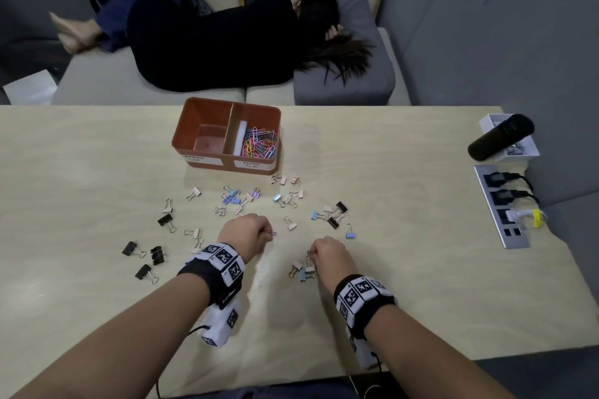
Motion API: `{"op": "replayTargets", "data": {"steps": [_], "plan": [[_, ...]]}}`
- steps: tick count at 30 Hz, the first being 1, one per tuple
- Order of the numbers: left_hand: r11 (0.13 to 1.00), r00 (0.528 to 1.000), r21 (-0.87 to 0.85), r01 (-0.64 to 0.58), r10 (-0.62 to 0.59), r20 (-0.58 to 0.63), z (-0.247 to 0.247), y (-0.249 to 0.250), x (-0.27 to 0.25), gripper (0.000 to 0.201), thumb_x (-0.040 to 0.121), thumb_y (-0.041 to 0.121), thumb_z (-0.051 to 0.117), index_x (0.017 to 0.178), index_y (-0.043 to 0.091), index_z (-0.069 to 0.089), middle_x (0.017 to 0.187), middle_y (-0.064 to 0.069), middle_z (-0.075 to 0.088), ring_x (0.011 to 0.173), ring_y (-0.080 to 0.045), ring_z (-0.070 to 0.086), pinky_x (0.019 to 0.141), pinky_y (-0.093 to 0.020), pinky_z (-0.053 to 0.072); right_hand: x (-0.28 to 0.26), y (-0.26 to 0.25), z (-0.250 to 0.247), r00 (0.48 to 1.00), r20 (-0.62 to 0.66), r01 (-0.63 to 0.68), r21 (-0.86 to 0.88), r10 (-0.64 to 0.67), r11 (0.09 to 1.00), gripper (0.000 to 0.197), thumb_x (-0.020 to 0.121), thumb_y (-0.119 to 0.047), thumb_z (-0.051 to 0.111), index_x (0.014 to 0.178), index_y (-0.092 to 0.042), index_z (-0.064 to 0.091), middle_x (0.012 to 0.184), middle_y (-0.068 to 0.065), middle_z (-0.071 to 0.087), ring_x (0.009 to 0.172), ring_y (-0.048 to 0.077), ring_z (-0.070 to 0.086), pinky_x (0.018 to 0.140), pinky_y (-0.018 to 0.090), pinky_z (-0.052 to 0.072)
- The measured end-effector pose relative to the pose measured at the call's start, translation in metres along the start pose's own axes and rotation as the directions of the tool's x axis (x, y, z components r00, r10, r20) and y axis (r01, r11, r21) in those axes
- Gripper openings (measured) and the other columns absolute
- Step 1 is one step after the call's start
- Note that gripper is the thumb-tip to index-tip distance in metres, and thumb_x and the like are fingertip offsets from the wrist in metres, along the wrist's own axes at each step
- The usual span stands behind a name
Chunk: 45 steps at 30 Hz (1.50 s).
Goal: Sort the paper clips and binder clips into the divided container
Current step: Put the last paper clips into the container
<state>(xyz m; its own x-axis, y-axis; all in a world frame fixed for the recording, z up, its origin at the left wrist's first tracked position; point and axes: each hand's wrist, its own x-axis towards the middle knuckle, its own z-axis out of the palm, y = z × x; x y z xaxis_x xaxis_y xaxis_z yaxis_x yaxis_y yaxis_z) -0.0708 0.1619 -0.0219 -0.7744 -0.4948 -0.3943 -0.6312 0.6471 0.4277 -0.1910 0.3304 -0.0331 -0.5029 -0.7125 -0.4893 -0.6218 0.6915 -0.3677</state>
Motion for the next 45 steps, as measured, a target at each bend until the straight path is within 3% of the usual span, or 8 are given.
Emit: {"op": "replayTargets", "data": {"steps": [5,9,12,25,30,34,38,45], "plan": [[0.998,0.999,-0.038,0.049,-0.049,0.014,-0.007,-0.008,-0.009,0.008,0.087,0.028,0.061,0.081,0.023,0.059,0.091,0.002,0.063,0.089,-0.02,0.059,0.078,-0.03,0.046,-0.011,0.006,0.006,0.997,-0.06,0.041,0.056,-0.037,0.998,0.018,0.091,-0.008,0.048,0.101,-0.009,0.063,0.108,0.007,0.055,0.103,0.024,0.052,0.081,0.032,0.043],[0.997,0.998,-0.054,0.063,-0.063,-0.002,-0.011,-0.013,-0.015,0.01,0.087,0.025,0.062,0.078,0.022,0.057,0.084,0.004,0.057,0.083,-0.019,0.056,0.072,-0.026,0.04,-0.011,0.004,0.002,0.999,-0.042,0.003,0.048,-0.001,0.999,0.019,0.093,-0.01,0.047,0.105,-0.01,0.062,0.109,0.009,0.061,0.109,0.025,0.05,0.087,0.034,0.042],[0.996,0.998,-0.064,0.061,-0.061,-0.002,-0.014,-0.017,-0.018,0.007,0.086,0.023,0.062,0.081,0.019,0.062,0.089,0.0,0.064,0.087,-0.021,0.06,0.073,-0.027,0.043,-0.01,0.002,0.002,0.999,-0.028,-0.034,0.028,0.034,0.999,0.022,0.094,-0.011,0.046,0.11,-0.011,0.062,0.112,0.01,0.061,0.11,0.027,0.05,0.089,0.035,0.044],[0.992,0.994,-0.118,0.049,-0.06,-0.09,-0.038,-0.053,-0.042,0.01,0.089,0.02,0.061,0.088,0.012,0.066,0.095,-0.004,0.067,0.085,-0.02,0.059,0.073,-0.027,0.043,-0.012,-0.006,0.0,0.995,0.02,-0.092,-0.095,0.094,0.991,0.026,0.095,-0.011,0.043,0.113,-0.01,0.061,0.117,0.011,0.058,0.111,0.028,0.052,0.087,0.031,0.043],[0.985,0.986,-0.145,0.09,-0.109,-0.129,-0.063,-0.073,-0.05,0.011,0.088,0.02,0.062,0.092,0.011,0.067,0.096,-0.006,0.067,0.086,-0.023,0.061,0.074,-0.027,0.043,-0.009,-0.021,-0.016,0.992,0.036,-0.119,-0.126,0.124,0.985,0.018,0.094,-0.014,0.045,0.103,-0.016,0.061,0.114,0.01,0.059,0.103,0.028,0.059,0.081,0.03,0.044],[0.983,0.973,-0.163,0.082,-0.115,-0.199,-0.093,-0.084,-0.05,0.011,0.088,0.017,0.063,0.093,0.009,0.068,0.097,-0.008,0.068,0.09,-0.025,0.061,0.076,-0.027,0.041,0.009,-0.042,-0.047,0.996,-0.005,-0.089,-0.072,0.088,0.993,0.023,0.088,-0.009,0.051,0.107,-0.013,0.063,0.114,0.01,0.063,0.102,0.028,0.061,0.087,0.03,0.046],[0.984,0.951,-0.175,0.043,-0.094,-0.293,-0.128,-0.086,-0.039,0.01,0.087,0.017,0.064,0.089,0.009,0.067,0.092,-0.007,0.068,0.078,-0.017,0.053,0.072,-0.024,0.036,0.033,-0.079,-0.088,0.998,-0.046,-0.037,-0.04,0.035,0.999,0.024,0.093,-0.009,0.048,0.109,0.002,0.063,0.117,0.023,0.061,0.112,0.035,0.059,0.093,0.035,0.046],[0.983,0.946,-0.172,-0.058,-0.001,-0.324,-0.17,-0.052,0.01,0.011,0.089,0.021,0.061,0.086,0.011,0.06,0.086,-0.002,0.063,0.081,-0.019,0.057,0.074,-0.027,0.044,0.073,-0.131,-0.132,0.95,-0.291,0.132,0.053,-0.111,0.99,0.016,0.092,-0.01,0.052,0.102,-0.007,0.064,0.108,0.013,0.064,0.097,0.028,0.062,0.089,0.036,0.05]]}}
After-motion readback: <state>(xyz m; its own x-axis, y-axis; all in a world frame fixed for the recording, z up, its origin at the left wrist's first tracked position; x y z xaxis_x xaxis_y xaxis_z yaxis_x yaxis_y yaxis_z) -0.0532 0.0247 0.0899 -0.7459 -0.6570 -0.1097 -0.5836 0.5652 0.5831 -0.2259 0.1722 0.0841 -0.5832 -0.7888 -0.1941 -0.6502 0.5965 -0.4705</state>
